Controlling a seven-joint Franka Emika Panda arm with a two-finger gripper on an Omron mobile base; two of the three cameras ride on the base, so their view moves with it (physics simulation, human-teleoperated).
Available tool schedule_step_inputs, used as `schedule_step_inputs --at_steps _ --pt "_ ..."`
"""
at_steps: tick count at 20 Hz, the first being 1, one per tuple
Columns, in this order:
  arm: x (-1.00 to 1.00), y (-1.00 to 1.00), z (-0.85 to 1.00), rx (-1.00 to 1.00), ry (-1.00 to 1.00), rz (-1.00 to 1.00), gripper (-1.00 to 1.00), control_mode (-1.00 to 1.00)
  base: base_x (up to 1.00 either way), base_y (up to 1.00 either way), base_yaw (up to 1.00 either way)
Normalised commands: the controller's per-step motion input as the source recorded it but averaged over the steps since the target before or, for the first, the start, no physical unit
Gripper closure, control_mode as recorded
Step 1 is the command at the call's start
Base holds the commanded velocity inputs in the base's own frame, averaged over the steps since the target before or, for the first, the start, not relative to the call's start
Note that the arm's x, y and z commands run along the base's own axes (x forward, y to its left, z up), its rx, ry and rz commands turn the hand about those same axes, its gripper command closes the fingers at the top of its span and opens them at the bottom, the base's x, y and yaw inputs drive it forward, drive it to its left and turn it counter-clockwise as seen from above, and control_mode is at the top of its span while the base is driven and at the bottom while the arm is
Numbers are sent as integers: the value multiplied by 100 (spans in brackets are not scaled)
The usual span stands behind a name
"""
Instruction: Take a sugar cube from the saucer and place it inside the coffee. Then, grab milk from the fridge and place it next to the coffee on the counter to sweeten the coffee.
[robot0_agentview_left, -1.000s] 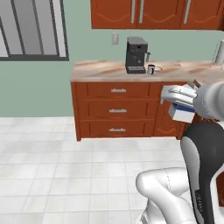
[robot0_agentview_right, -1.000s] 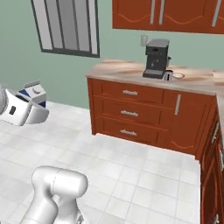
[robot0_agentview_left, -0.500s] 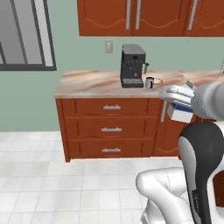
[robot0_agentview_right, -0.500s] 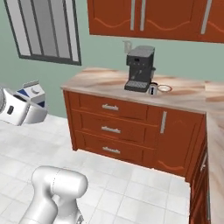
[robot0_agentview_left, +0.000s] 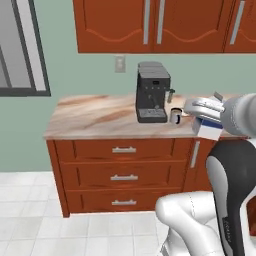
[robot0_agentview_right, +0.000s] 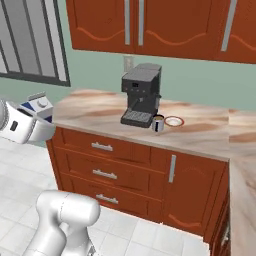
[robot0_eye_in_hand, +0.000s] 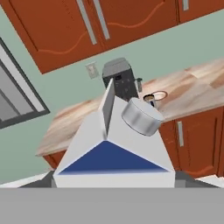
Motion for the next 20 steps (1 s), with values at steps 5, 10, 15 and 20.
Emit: schedule_step_inputs --at_steps 5,10,15,20 --pt "0 0 0 0 0 0 100 100 98 -52 -5" --pt "0 0 0 0 0 0 100 100 67 -54 0" --pt "0 0 0 0 0 0 100 100 27 -56 0" --pt "4 -32 -2 2 -1 1 100 -100 0 -32 0"
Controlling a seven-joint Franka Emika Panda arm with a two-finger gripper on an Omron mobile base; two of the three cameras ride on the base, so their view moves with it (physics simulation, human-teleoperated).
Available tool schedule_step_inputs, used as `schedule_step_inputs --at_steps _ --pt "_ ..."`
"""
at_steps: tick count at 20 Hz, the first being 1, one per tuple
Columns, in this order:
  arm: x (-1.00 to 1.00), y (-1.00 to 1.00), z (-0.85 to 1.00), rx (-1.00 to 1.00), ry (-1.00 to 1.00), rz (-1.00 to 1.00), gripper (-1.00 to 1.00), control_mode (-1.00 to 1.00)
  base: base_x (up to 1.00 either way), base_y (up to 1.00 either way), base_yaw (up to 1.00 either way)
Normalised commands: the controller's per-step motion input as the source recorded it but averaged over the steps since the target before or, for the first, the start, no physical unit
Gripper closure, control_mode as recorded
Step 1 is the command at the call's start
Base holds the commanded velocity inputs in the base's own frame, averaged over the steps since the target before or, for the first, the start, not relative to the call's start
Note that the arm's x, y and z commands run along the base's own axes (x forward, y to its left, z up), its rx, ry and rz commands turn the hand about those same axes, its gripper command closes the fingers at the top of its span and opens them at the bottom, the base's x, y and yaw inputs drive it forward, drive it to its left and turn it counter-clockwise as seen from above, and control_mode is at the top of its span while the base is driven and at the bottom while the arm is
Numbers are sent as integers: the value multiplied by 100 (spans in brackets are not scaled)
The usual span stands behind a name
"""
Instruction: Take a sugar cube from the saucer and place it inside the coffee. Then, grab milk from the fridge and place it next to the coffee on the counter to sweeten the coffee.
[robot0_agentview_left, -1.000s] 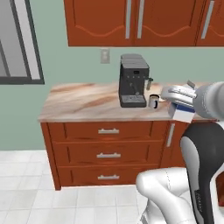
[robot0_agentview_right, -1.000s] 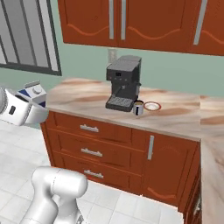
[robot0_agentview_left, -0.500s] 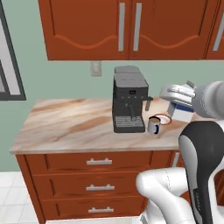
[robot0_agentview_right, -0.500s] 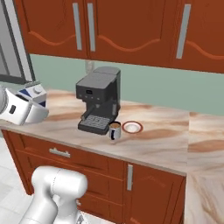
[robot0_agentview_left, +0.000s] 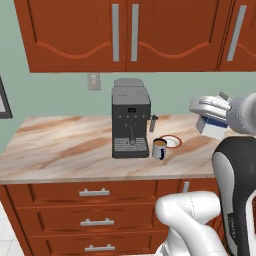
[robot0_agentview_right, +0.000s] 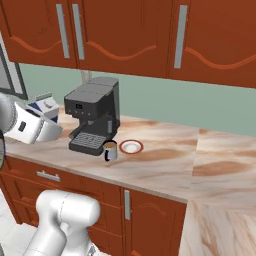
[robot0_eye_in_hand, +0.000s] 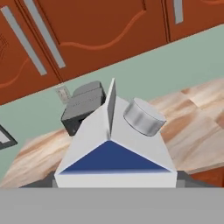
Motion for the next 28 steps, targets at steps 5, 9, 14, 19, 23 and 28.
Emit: schedule_step_inputs --at_steps 5,9,14,19,23,28 --pt "22 -100 -15 14 -1 21 100 -100 0 0 0" --pt "62 -99 -34 11 1 32 100 -100 0 0 0" --pt "100 -72 -45 1 12 36 100 -100 0 0 0" --pt "94 -16 -36 0 3 37 100 -100 0 0 0" --pt "100 0 -36 -1 0 22 100 -100 0 0 0" --pt "47 1 -59 -10 -2 14 100 -100 0 0 0"
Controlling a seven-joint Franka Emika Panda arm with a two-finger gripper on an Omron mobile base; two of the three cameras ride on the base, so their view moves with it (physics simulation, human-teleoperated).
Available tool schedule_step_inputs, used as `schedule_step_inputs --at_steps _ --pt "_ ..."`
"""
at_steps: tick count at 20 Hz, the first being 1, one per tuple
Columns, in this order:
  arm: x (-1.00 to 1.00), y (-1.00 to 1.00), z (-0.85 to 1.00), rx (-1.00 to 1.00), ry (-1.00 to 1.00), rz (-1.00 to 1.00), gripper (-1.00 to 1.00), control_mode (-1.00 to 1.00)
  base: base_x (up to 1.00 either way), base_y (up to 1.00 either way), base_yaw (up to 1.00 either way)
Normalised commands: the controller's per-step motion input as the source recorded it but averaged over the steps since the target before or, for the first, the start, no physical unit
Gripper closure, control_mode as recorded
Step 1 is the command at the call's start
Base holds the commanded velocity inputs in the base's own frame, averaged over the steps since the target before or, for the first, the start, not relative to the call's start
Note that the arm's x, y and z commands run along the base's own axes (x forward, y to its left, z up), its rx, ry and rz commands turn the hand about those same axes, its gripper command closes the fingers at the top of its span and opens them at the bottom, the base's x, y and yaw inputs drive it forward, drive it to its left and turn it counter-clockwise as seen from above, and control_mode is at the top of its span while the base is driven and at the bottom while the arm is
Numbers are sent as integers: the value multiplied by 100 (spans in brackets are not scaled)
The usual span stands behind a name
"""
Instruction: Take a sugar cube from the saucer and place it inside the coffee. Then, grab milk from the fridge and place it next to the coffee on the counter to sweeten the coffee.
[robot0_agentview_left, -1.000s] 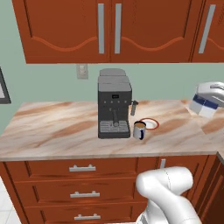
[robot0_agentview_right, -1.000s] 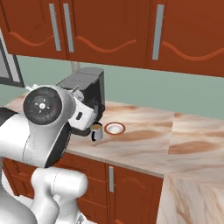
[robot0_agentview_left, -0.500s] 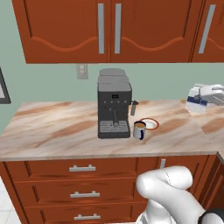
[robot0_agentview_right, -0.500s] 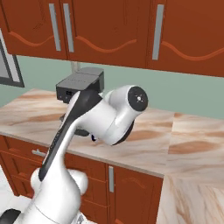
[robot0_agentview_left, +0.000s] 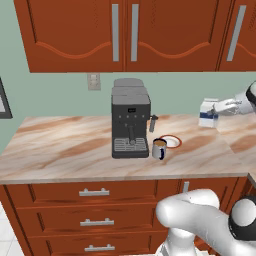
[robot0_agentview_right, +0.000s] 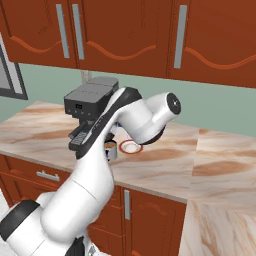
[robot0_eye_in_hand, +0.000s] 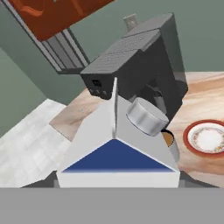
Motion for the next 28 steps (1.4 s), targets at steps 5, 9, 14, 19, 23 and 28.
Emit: schedule_step_inputs --at_steps 5,9,14,19,23,28 --pt "45 0 -79 -9 -6 14 100 -100 0 0 0" --pt "79 0 -51 -2 0 15 100 -100 0 0 0" --pt "25 0 -76 -3 -2 14 100 -100 0 0 0" --pt "0 -9 -62 0 -2 19 100 -100 0 0 0" --pt "17 0 -26 0 -8 14 100 -100 0 0 0" --pt "21 0 -31 -2 -13 4 100 -100 0 0 0"
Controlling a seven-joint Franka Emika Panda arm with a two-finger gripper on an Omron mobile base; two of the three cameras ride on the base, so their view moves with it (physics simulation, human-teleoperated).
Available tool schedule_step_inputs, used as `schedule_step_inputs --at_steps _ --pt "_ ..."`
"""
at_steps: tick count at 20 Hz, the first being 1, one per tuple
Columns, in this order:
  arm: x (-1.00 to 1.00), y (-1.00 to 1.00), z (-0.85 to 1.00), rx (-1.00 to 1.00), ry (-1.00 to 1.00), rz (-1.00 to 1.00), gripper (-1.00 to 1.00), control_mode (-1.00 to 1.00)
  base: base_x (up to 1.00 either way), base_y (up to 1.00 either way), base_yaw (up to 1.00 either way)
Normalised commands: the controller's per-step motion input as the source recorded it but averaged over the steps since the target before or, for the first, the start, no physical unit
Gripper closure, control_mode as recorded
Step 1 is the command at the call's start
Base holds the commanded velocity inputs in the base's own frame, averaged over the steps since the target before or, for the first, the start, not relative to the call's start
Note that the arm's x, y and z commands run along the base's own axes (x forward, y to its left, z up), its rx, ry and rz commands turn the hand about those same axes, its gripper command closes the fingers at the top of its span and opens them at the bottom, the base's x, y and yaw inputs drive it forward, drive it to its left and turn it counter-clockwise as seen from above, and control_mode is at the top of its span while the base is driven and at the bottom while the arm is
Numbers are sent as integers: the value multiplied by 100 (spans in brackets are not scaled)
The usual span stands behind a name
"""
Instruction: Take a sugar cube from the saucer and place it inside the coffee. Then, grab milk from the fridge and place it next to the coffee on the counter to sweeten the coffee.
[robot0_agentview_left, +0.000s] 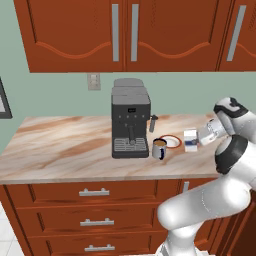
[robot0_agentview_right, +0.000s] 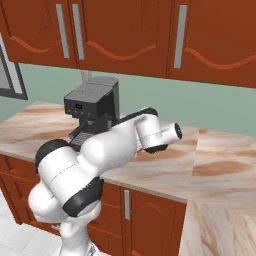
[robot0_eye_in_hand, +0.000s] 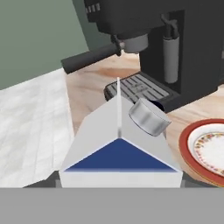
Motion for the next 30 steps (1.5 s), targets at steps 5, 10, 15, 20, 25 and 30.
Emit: schedule_step_inputs --at_steps 5,10,15,20,25,30 --pt "8 4 -59 -5 -21 0 100 -100 0 0 0" --pt "8 2 -38 0 -15 0 100 -100 0 0 0" --pt "25 0 -11 0 -5 -1 100 -100 0 0 0" --pt "22 0 -2 6 1 0 100 -100 0 0 0" --pt "31 0 -6 12 2 0 100 -100 0 0 0" --pt "34 0 -23 5 1 0 100 -100 0 0 0"
